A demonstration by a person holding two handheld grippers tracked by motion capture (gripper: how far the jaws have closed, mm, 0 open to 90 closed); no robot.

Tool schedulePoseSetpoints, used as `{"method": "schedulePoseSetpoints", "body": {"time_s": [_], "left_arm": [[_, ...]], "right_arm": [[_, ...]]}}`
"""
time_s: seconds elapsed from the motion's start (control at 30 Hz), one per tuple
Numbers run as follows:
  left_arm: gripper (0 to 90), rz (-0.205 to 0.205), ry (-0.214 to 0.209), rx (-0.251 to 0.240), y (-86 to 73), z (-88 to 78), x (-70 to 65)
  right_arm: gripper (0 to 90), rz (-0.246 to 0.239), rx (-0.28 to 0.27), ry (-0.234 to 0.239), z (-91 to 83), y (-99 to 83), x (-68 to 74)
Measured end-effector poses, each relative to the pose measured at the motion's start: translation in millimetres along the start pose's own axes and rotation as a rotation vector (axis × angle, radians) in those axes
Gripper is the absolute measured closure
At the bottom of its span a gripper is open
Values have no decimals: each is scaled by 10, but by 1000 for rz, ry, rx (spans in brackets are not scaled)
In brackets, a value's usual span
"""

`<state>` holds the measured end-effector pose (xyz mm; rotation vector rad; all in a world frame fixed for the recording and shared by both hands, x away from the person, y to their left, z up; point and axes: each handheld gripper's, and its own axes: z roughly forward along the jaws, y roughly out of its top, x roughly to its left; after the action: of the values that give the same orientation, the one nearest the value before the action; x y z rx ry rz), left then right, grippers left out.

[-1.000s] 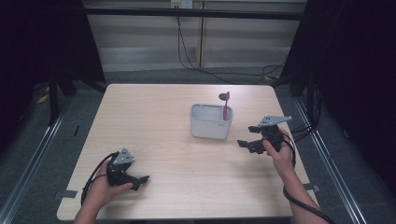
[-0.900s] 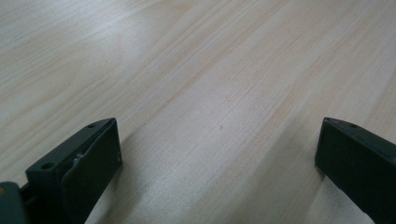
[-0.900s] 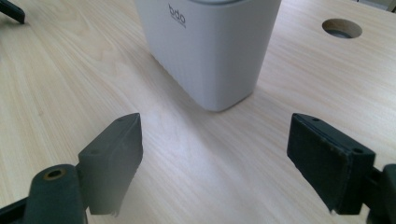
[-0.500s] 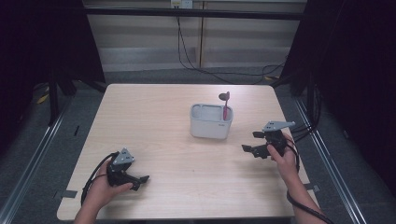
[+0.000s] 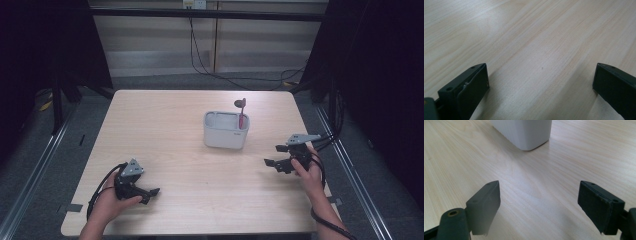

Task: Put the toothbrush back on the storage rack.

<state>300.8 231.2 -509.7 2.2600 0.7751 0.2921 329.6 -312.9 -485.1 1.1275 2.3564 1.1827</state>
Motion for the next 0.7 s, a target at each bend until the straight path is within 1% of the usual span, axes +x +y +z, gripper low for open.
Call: {"method": "schedulePoseSetpoints", "body": {"time_s": [0.17, 0.27, 0.47, 0.57, 0.7], "left_arm": [[0, 0, 0, 0, 0, 0, 0], [0, 0, 0, 0, 0, 0, 0], [0, 0, 0, 0, 0, 0, 0], [0, 0, 0, 0, 0, 0, 0], [0, 0, 0, 0, 0, 0, 0]], "right_arm": [[181, -16, 25, -2, 18, -31, 5], [181, -24, 35, 10, 28, -42, 11], [181, -40, 66, 3, 47, -85, -3], [181, -12, 63, -1, 33, -121, -40], [183, -13, 68, -13, 22, -141, -53]]}}
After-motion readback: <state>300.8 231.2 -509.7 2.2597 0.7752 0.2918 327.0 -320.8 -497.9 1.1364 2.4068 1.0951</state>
